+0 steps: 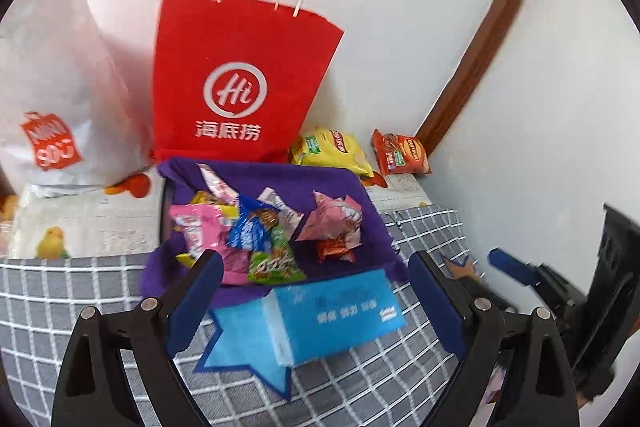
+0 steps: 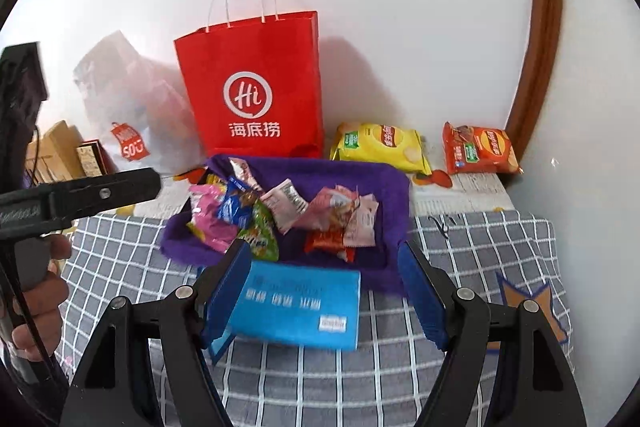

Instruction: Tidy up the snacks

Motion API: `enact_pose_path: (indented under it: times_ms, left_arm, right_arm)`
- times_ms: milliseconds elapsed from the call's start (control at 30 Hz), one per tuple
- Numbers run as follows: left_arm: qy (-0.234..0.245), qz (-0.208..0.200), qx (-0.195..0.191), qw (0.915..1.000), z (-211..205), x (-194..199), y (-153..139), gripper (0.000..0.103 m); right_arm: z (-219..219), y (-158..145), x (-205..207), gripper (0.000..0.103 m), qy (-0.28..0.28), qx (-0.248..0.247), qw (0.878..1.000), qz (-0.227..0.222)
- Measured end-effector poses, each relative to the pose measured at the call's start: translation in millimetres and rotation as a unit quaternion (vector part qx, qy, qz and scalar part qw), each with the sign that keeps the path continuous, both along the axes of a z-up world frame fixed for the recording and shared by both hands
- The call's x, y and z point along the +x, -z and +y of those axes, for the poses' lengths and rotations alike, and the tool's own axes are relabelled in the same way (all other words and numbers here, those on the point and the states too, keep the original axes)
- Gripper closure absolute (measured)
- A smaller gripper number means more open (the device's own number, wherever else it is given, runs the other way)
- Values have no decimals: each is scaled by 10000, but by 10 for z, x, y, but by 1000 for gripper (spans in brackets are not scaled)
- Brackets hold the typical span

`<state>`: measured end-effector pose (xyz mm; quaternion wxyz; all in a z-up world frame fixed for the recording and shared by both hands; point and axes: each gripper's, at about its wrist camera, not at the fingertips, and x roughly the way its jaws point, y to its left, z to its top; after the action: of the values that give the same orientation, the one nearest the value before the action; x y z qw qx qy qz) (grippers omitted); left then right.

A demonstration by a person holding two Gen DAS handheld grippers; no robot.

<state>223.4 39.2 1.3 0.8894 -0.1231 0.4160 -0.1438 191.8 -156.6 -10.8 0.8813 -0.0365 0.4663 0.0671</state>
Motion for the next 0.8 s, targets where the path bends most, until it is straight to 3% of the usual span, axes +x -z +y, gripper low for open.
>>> enact_pose_path:
  times_ms: [67,167,267,567,800]
  left_arm:
    - [-133,-5,150,9998,-18,-124,5,10]
    - [-361,-39,393,9986,-61,-325,8,10]
    - [-487,-70,593,9970,-109,-526,-10,9]
    - [-716,-323,1199,9897,-311,-1148,-176,9]
    - [-622,-448,1268,9890,-477,-1376,-278,9]
  right_arm:
    - [-29,-70,-143,26,27,42,9999,-99]
    - [-87,-156,-336,10,56,120,9996,-232]
    - [-109,-218,-525,5,93,-83,9991,-394]
    - [-315,-278,-962,1,285,-122,9991,-291]
    - [-435,-371,-1182,1,383,-108,9984,-404]
